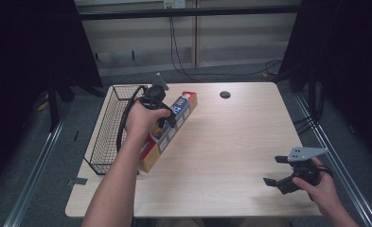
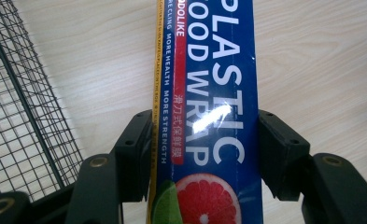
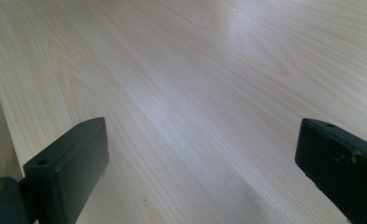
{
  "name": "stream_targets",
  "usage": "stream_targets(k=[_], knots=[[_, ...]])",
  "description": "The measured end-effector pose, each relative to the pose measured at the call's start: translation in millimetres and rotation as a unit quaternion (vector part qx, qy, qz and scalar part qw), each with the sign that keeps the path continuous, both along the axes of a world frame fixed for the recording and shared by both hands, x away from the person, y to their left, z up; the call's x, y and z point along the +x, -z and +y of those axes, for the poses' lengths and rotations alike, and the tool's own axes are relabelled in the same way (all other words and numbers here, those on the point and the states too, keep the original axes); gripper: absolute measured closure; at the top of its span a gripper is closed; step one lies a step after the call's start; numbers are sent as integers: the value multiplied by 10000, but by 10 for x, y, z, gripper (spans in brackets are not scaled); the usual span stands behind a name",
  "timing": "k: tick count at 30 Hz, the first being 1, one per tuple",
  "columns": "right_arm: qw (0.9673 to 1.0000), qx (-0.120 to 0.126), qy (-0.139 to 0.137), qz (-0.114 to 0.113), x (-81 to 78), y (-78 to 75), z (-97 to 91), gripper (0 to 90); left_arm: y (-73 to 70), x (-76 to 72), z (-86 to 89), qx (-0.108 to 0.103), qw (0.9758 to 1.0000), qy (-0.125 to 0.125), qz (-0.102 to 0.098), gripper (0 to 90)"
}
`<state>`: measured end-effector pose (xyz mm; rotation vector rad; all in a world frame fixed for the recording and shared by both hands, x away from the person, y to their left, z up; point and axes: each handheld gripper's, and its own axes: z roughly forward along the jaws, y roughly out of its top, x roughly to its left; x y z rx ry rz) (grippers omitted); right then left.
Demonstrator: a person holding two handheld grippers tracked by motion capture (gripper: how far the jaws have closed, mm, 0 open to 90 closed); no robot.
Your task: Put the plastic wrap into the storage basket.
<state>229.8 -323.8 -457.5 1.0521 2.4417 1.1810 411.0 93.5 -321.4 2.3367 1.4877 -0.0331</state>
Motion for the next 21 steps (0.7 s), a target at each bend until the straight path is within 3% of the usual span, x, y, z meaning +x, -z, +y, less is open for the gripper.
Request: stream_targets(k=[21], knots=[[10000, 8, 14, -2, 2, 1, 2, 26, -102, 20, 152, -4, 9997, -232, -107, 435]])
